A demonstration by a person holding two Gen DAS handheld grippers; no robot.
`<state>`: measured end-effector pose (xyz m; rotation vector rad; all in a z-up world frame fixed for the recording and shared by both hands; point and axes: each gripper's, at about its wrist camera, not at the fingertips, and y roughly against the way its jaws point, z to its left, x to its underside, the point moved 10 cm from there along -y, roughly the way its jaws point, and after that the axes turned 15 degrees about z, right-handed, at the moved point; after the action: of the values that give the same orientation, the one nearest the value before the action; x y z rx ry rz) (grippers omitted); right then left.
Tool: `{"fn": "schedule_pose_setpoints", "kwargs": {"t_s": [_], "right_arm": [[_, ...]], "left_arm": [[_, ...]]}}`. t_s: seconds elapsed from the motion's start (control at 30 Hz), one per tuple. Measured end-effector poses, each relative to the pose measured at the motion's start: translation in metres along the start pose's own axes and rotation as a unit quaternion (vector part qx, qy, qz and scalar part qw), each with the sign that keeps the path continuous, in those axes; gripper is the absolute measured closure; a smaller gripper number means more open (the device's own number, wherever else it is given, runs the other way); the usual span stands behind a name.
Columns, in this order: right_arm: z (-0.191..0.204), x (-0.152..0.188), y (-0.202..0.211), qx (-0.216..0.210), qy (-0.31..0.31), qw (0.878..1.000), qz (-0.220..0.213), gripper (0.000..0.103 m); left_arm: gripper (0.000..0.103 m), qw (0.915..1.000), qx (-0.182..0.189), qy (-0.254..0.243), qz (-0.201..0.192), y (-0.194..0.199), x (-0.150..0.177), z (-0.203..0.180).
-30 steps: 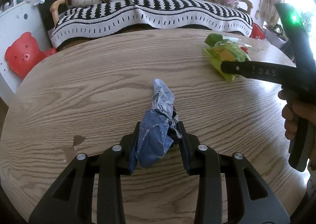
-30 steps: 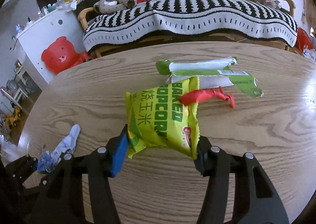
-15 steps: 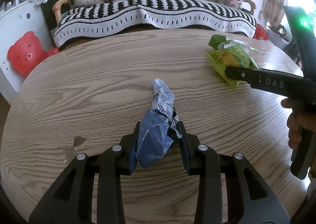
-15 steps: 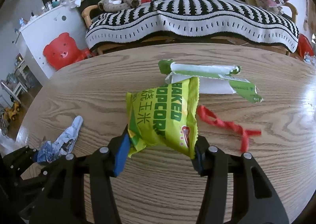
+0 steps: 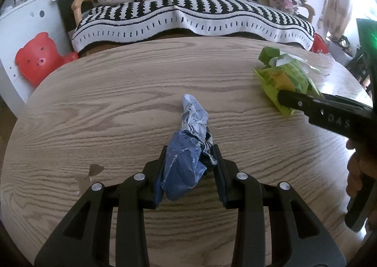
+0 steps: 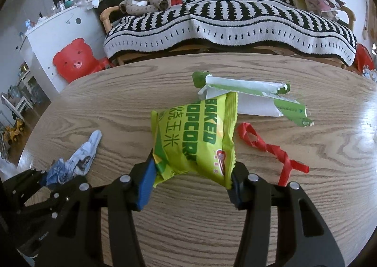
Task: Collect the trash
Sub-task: 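Grasp the yellow-green popcorn bag with the right tool, then carry the blue paper and popcorn bag over the bin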
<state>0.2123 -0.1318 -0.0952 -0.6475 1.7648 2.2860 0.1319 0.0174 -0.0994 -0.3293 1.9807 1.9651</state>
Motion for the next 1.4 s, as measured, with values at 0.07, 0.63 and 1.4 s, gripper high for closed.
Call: {"fn": "schedule_pose_setpoints", "kwargs": {"t_s": [0.07,0.63,1.4], "right_arm": [[0.000,0.002,0.001,0.001,0.002,1.000,0.000,0.052],[0.001,0.026,0.039,-0.002,0.003,1.000,-0.028,0.052],[-0.003,0.059,0.048,-0.001,0.001,1.000,-0.016,0.052]], "left_arm": [[0.068,1.0000,-0.005,0.001,0.000,0.000,-0.002,-0.001],[0.067,0.9999,-0.011,0.007,0.002,-0.001,-0.004,0.000],[0.068,0.9999,-0.010,-0.007,-0.010,0.007,-0.005,-0.012]]}}
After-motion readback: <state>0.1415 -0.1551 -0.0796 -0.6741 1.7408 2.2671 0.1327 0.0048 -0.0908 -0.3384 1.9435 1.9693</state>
